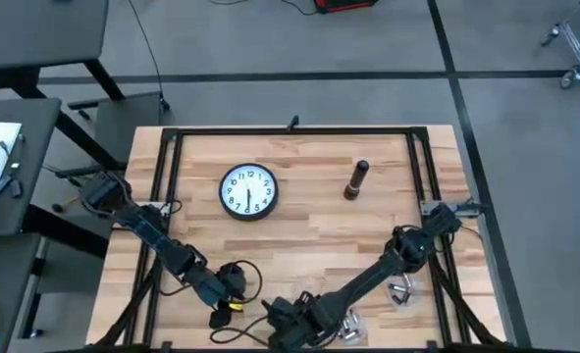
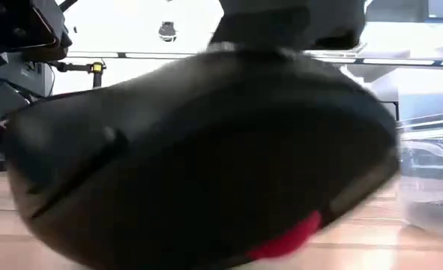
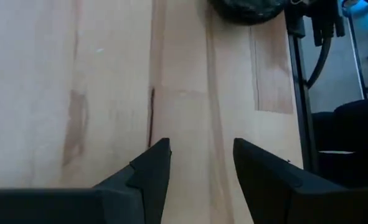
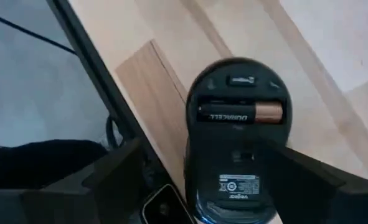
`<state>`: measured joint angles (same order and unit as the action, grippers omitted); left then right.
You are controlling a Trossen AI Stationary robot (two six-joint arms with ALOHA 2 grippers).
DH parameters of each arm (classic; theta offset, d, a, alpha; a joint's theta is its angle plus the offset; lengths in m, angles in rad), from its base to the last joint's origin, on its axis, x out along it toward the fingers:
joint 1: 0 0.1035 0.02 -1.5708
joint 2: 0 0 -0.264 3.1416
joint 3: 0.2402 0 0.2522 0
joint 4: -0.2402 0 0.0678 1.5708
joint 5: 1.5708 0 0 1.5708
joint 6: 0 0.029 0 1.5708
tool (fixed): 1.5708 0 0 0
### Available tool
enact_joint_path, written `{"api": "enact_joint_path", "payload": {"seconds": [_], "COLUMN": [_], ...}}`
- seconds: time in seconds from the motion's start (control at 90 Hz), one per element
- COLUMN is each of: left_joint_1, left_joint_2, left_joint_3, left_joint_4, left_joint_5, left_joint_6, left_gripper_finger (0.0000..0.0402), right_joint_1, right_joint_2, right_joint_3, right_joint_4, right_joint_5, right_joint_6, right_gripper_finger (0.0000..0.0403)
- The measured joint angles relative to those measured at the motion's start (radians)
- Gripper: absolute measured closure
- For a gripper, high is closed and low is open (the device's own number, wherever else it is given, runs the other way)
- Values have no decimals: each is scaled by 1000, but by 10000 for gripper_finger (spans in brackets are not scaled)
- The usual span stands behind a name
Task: Insert battery
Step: Adjust the black computer mouse
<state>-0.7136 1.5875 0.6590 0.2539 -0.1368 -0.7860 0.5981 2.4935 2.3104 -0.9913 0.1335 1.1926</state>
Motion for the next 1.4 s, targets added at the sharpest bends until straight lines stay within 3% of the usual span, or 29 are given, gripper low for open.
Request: {"api": "enact_joint_path", "payload": {"seconds": [0.211, 0.567, 0.9, 1.4], "left_joint_1": [0, 0, 0, -1], "left_joint_2": [0, 0, 3, 35], "left_joint_3": [0, 0, 0, 0], "left_joint_4": [-11, -5, 34, 51], "left_joint_5": [-1, -2, -2, -20], "left_joint_6": [5, 11, -4, -34], "left_gripper_finger": [247, 247, 247, 247], "right_joint_1": [-1, 4, -29, -52], "right_joint_2": [0, 0, -5, 30], "right_joint_3": [-41, -134, -207, -205], "right_joint_4": [-21, 245, 326, 382], "right_joint_5": [27, -36, -64, 0], "right_joint_6": [-40, -186, -126, -444], "right_gripper_finger": [113, 113, 111, 112]}}
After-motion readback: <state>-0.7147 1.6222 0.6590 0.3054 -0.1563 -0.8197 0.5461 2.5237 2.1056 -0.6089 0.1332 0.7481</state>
